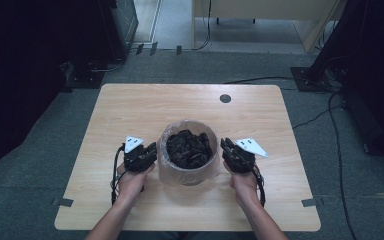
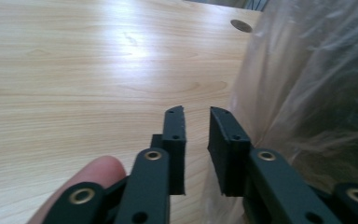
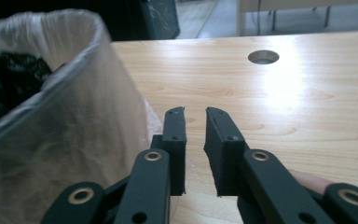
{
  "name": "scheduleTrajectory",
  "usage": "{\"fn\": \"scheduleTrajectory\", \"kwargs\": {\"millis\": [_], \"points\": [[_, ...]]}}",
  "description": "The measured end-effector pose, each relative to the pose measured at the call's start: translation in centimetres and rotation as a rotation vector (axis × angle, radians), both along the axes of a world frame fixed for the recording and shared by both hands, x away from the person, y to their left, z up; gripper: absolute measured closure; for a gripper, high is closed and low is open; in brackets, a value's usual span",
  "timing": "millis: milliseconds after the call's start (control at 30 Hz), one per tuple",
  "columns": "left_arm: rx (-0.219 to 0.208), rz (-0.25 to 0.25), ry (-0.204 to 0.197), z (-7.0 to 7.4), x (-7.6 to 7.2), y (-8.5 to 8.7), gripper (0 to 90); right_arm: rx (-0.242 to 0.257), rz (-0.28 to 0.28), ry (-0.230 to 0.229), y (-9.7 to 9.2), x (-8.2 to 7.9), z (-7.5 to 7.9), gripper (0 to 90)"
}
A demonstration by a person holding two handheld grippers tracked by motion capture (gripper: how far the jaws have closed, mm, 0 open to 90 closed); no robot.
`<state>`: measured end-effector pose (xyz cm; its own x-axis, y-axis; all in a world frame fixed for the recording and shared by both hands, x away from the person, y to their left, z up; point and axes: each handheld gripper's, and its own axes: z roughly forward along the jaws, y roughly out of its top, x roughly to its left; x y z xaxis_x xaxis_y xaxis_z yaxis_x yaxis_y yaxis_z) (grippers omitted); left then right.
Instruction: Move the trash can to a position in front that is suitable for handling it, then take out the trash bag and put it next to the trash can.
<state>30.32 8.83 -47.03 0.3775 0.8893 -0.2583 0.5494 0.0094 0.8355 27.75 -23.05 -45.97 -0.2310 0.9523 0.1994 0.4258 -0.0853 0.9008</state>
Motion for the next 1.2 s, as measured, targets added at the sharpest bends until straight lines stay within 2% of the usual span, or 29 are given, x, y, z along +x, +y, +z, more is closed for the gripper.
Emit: {"fn": "scheduleTrajectory", "kwargs": {"millis": [33, 100, 133, 233, 333, 367, 467, 500, 600, 700, 1000, 1133, 1200], "points": [[-0.009, 0.003, 0.000, 0.0, -0.1, 0.5, 72.8, 0.048, 0.006, 0.002, -1.0, 0.0, -0.2, 76.7], [-0.007, 0.006, -0.003, -0.2, -0.4, 0.9, 71.4, 0.053, 0.003, -0.002, -1.1, -0.1, -0.3, 76.6], [0.001, 0.009, -0.003, -0.4, -0.6, 1.2, 66.4, 0.053, -0.001, -0.005, -1.3, -0.3, -0.6, 76.0], [0.035, 0.027, -0.001, -1.0, -1.2, 1.9, 59.4, 0.040, 0.001, -0.005, -1.4, -0.4, -0.8, 75.4], [0.058, 0.047, 0.022, -1.7, -1.7, 2.6, 54.5, 0.017, -0.004, -0.009, -1.4, -0.6, -1.2, 74.8], [0.082, 0.062, 0.037, -2.2, -2.0, 2.8, 52.0, 0.018, -0.006, -0.010, -1.4, -0.6, -1.3, 74.8], [0.102, 0.070, 0.053, -2.9, -2.5, 2.9, 48.3, 0.019, -0.005, -0.015, -1.4, -0.6, -1.3, 74.8], [0.117, 0.068, 0.066, -3.3, -2.8, 3.0, 46.9, 0.021, -0.001, -0.017, -1.3, -0.6, -1.3, 74.7], [0.126, 0.054, 0.110, -4.2, -3.3, 2.8, 43.0, 0.015, 0.011, -0.026, -0.9, -0.7, -1.2, 74.7], [0.139, 0.038, 0.130, -4.6, -3.7, 2.6, 41.2, 0.015, 0.022, -0.027, -0.6, -0.8, -1.2, 74.3], [0.179, 0.008, 0.126, -4.8, -4.8, 1.5, 36.6, 0.016, 0.034, -0.029, -0.1, -0.8, -1.2, 74.3], [0.238, -0.028, 0.111, -4.8, -5.4, 0.7, 33.3, 0.022, 0.043, -0.034, 0.2, -0.9, -1.1, 74.3], [0.249, -0.033, 0.106, -4.9, -5.5, 0.3, 31.7, 0.019, 0.047, -0.036, 0.3, -0.9, -1.1, 74.3]]}}
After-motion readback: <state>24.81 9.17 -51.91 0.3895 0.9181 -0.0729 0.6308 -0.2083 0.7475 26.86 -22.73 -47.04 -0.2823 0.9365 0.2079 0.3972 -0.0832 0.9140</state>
